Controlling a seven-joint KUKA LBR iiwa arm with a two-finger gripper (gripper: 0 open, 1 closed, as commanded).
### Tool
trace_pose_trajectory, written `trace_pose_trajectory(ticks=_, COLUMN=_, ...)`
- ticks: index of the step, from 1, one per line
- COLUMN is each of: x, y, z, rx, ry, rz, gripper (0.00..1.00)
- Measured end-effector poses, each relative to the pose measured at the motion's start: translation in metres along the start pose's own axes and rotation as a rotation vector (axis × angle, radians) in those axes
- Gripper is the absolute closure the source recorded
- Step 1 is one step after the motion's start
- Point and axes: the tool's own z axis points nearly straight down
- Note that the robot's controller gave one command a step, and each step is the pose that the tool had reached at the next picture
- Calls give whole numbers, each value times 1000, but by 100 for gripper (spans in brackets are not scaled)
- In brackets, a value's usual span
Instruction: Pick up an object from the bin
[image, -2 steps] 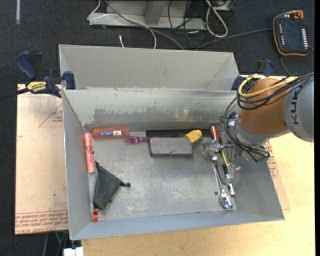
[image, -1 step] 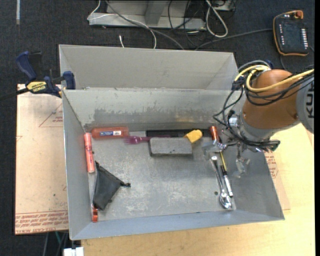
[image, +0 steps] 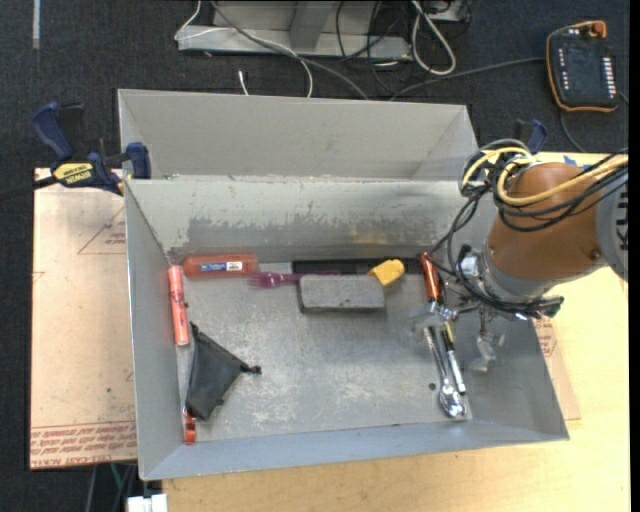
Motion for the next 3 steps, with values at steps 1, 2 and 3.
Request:
trace_pose_trajectory(ticks=1, x=-3, y=-3, z=24, rx=-1, ry=-16, rz=-574, gripper=0)
trace_pose_trajectory(ticks=2, x=-4, y=8, z=28, rx=3, ry=-5, rz=-459, gripper=100)
trace_pose_trajectory(ticks=3, x=-4, y=8, z=28, rx=3, ry=-5, rz=-459, gripper=100)
